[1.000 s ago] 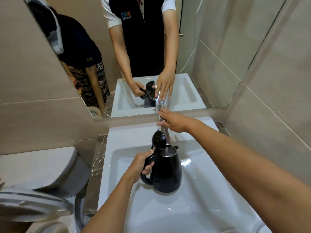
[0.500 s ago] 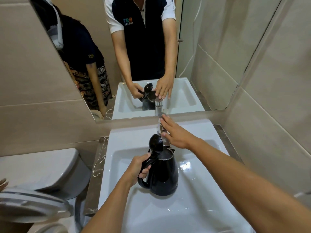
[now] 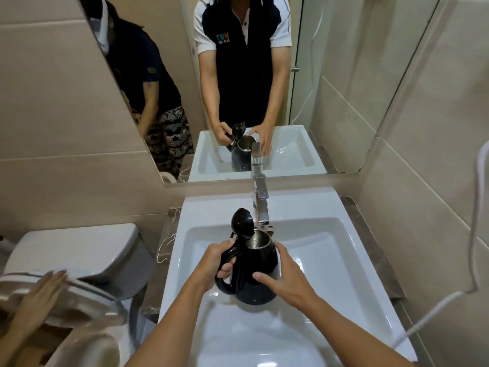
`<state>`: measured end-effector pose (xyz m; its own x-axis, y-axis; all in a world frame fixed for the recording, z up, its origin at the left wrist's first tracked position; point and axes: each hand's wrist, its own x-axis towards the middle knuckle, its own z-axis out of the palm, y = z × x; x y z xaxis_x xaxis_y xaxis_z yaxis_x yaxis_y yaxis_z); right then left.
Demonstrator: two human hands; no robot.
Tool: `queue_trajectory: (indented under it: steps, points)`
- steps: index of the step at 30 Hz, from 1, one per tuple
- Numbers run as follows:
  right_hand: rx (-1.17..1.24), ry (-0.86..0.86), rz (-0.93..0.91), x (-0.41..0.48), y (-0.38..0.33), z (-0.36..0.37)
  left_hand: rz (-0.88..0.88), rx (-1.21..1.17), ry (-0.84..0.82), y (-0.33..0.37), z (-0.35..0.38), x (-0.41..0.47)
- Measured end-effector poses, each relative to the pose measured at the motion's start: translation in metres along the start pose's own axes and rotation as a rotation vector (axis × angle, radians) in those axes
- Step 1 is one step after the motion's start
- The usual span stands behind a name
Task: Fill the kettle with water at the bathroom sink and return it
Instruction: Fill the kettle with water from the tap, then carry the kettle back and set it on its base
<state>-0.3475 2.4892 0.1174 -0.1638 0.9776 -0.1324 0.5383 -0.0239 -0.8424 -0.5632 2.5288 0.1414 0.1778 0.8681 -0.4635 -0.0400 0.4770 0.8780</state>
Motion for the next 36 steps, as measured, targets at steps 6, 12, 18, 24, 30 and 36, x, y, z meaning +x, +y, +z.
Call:
queue_trajectory:
  steps: [6,12,18,24,30,36]
  points:
    - [0.112,0.109,-0.016,-0.021,-0.015,0.030,0.055,0.050,-0.021,0.010,0.004,-0.031]
    - [0.063,0.219,-0.042,-0.044,-0.047,0.042,0.142,0.040,-0.024,0.024,-0.001,-0.081]
    - [0.040,0.247,-0.117,-0.072,-0.087,0.053,0.202,0.050,0.023,0.040,-0.012,-0.137]
    - [0.034,0.237,-0.236,-0.089,-0.129,0.065,0.265,0.099,0.192,0.059,-0.025,-0.188]
    - [0.048,0.208,-0.394,-0.096,-0.159,0.075,0.332,0.054,0.262,0.059,-0.045,-0.231]
    - [0.104,0.190,-0.525,-0.104,-0.187,0.087,0.378,0.000,0.390,0.060,-0.050,-0.272]
